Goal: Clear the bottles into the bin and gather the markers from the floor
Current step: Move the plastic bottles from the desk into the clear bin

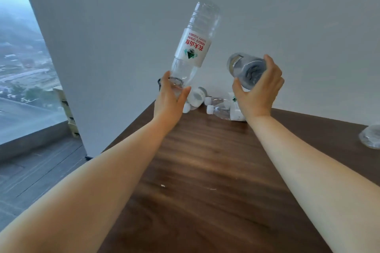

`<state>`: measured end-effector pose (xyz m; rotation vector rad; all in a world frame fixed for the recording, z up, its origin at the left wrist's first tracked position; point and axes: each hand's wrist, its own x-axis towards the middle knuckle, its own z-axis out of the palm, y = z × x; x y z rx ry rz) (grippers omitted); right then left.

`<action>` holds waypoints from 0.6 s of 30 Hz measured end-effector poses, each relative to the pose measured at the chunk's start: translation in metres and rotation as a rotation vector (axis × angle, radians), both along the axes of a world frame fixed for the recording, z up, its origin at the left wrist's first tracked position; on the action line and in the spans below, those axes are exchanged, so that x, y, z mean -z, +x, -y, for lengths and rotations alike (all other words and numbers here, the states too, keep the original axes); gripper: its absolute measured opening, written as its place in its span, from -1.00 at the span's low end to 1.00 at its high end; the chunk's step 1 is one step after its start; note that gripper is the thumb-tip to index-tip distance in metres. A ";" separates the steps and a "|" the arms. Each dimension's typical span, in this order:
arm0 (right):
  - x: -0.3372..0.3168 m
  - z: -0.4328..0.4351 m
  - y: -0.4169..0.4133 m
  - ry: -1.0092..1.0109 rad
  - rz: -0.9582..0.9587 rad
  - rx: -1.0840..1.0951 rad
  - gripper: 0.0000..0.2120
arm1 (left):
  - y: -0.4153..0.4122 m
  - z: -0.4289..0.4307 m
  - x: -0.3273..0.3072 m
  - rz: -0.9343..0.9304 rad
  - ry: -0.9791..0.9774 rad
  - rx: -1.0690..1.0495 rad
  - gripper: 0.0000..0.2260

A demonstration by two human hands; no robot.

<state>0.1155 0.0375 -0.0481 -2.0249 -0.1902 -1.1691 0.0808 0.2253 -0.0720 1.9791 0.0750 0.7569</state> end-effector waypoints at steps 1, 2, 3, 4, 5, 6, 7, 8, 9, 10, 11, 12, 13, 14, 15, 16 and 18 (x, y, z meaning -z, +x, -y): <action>-0.002 -0.027 -0.005 -0.028 0.013 -0.089 -0.26 | -0.009 -0.021 0.001 0.003 -0.011 -0.041 -0.42; -0.002 -0.056 -0.011 -0.050 0.008 -0.180 -0.27 | -0.018 -0.042 0.002 0.006 -0.013 -0.087 -0.41; 0.000 -0.084 -0.017 -0.067 -0.007 -0.266 -0.27 | -0.029 -0.065 0.004 0.008 -0.012 -0.132 -0.41; 0.003 -0.112 -0.025 -0.075 -0.023 -0.340 -0.28 | -0.041 -0.087 0.006 0.006 -0.010 -0.172 -0.42; 0.006 -0.139 -0.032 -0.076 -0.035 -0.404 -0.29 | -0.053 -0.110 0.008 0.001 -0.005 -0.211 -0.42; 0.011 -0.165 -0.039 -0.078 -0.044 -0.463 -0.30 | -0.066 -0.133 0.011 -0.009 -0.003 -0.252 -0.43; 0.017 -0.189 -0.046 -0.083 -0.052 -0.515 -0.29 | -0.078 -0.156 0.014 -0.019 -0.008 -0.293 -0.44; 0.021 -0.212 -0.052 -0.089 -0.064 -0.565 -0.28 | -0.091 -0.178 0.017 -0.029 -0.022 -0.334 -0.44; 0.026 -0.234 -0.058 -0.096 -0.084 -0.611 -0.26 | -0.103 -0.199 0.021 -0.038 -0.042 -0.374 -0.44; 0.030 -0.255 -0.064 -0.105 -0.111 -0.650 -0.26 | -0.115 -0.219 0.026 -0.056 -0.061 -0.412 -0.43; 0.034 -0.274 -0.069 -0.118 -0.144 -0.681 -0.26 | -0.126 -0.237 0.031 -0.082 -0.075 -0.445 -0.43; 0.039 -0.291 -0.074 -0.135 -0.176 -0.707 -0.28 | -0.137 -0.254 0.037 -0.112 -0.083 -0.471 -0.43; 0.044 -0.308 -0.078 -0.160 -0.205 -0.728 -0.31 | -0.147 -0.269 0.044 -0.141 -0.093 -0.492 -0.42; 0.051 -0.323 -0.081 -0.189 -0.233 -0.744 -0.33 | -0.157 -0.282 0.050 -0.165 -0.105 -0.510 -0.42; 0.058 -0.337 -0.084 -0.222 -0.266 -0.755 -0.34 | -0.165 -0.293 0.058 -0.187 -0.117 -0.526 -0.42; 0.065 -0.350 -0.086 -0.259 -0.305 -0.761 -0.35 | -0.173 -0.304 0.065 -0.210 -0.124 -0.538 -0.42; 0.081 -0.371 -0.088 -0.342 -0.398 -0.759 -0.35 | -0.185 -0.322 0.079 -0.270 -0.124 -0.546 -0.41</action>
